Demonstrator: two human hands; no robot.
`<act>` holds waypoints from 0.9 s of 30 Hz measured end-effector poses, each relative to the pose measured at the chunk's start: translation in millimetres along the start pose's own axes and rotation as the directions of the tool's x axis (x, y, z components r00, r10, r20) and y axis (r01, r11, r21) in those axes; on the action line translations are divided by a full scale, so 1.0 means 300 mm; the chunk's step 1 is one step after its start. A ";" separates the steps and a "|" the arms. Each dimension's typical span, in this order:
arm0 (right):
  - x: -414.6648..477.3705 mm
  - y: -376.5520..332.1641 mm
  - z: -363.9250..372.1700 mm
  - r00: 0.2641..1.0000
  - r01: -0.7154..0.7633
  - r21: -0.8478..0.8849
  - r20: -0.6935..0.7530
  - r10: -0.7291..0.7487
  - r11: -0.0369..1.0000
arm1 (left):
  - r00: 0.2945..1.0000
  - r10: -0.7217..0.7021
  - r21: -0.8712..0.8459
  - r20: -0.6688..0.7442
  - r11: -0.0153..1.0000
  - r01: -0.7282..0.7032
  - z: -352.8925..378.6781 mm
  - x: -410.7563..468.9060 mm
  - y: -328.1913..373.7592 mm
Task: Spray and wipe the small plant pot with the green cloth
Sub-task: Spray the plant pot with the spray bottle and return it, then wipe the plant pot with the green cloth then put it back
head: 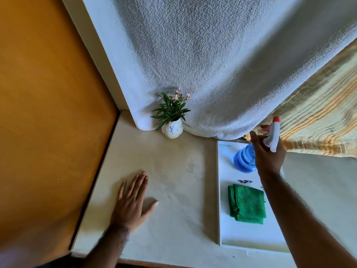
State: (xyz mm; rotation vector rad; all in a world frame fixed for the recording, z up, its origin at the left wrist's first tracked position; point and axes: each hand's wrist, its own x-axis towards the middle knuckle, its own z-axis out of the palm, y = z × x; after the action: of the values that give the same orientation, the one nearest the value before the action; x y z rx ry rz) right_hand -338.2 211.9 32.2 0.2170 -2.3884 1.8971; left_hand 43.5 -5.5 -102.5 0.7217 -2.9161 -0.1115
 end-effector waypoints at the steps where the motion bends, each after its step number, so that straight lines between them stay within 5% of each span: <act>1: -0.003 -0.002 0.000 1.000 0.000 0.007 0.006 0.000 1.000 | 1.000 0.000 0.000 0.004 1.000 0.000 0.000 0.000 0.000; 7: -0.017 -0.003 -0.042 0.987 -0.033 -0.123 0.149 0.052 0.992 | 1.000 -0.007 -0.004 0.018 1.000 0.007 -0.005 0.000 0.002; 12: -0.237 0.083 -0.196 0.986 0.156 -0.306 0.108 -0.129 0.939 | 0.999 -0.016 -0.023 0.037 1.000 0.017 -0.013 0.001 0.004; 14: -0.357 0.143 -0.283 0.931 0.324 -0.433 0.304 -0.203 0.841 | 0.999 -0.020 -0.025 0.038 0.999 0.021 -0.014 0.000 0.005; 17: -0.470 0.239 -0.385 0.728 0.615 -0.507 0.660 -0.187 0.604 | 0.999 -0.019 -0.026 0.033 0.999 0.020 -0.009 -0.003 0.006; 20: -0.500 0.276 -0.420 0.588 0.734 -0.468 0.801 -0.116 0.492 | 0.999 -0.021 -0.019 0.047 1.000 0.021 -0.008 -0.001 0.000; 23: -0.475 0.279 -0.414 0.536 0.781 -0.439 0.837 -0.115 0.443 | 0.999 -0.022 -0.015 0.047 1.000 0.022 -0.004 0.001 0.005; 27: -0.469 0.271 -0.383 0.580 0.768 -0.511 0.810 -0.082 0.385 | 0.999 -0.008 -0.004 0.033 1.000 0.008 0.002 -0.004 0.002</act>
State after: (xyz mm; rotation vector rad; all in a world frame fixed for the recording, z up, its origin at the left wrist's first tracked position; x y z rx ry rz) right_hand -215.2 350.1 -41.3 1.5400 -2.8249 0.1796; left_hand 44.4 -4.5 -103.1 0.7383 -2.9429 -0.1316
